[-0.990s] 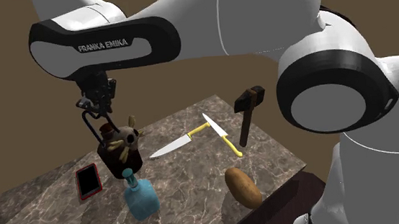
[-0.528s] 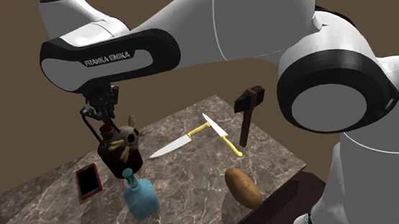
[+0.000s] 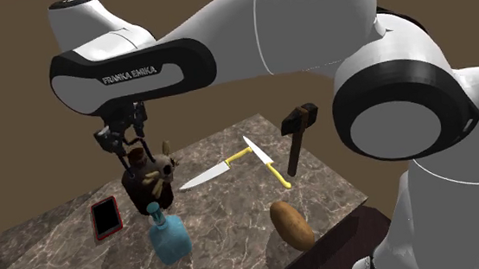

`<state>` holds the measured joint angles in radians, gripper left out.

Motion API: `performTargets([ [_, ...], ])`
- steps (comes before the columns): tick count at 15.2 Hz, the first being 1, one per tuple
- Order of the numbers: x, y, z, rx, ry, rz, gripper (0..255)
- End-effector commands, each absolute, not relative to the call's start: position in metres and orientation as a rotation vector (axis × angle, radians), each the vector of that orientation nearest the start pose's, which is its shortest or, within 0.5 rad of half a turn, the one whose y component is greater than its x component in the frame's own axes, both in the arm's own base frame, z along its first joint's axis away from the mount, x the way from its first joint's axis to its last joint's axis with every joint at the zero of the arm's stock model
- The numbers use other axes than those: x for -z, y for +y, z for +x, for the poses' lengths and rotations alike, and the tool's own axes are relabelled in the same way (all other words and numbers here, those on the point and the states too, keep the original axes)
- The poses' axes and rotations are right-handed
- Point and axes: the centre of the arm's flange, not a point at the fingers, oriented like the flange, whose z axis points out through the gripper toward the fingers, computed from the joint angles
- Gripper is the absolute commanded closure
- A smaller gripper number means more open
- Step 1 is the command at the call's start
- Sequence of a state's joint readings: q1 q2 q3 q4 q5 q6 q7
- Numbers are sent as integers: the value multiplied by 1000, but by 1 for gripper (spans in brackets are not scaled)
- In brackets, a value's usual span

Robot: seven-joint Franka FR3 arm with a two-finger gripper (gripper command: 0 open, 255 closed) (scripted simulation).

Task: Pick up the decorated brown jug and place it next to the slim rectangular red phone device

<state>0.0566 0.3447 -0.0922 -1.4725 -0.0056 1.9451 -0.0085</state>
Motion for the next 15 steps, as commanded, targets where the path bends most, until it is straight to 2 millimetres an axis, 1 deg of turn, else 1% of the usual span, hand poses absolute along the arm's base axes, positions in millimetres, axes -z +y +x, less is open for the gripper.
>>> performTargets([
  [1,-492,-15,677,197,28,-3174,0],
  [4,-493,-17,679,198,29,-3174,0],
  [7,-532,-15,674,198,29,-3174,0],
  [8,-543,-15,672,198,29,-3174,0],
  [15,-543,-15,672,198,29,-3174,0],
])
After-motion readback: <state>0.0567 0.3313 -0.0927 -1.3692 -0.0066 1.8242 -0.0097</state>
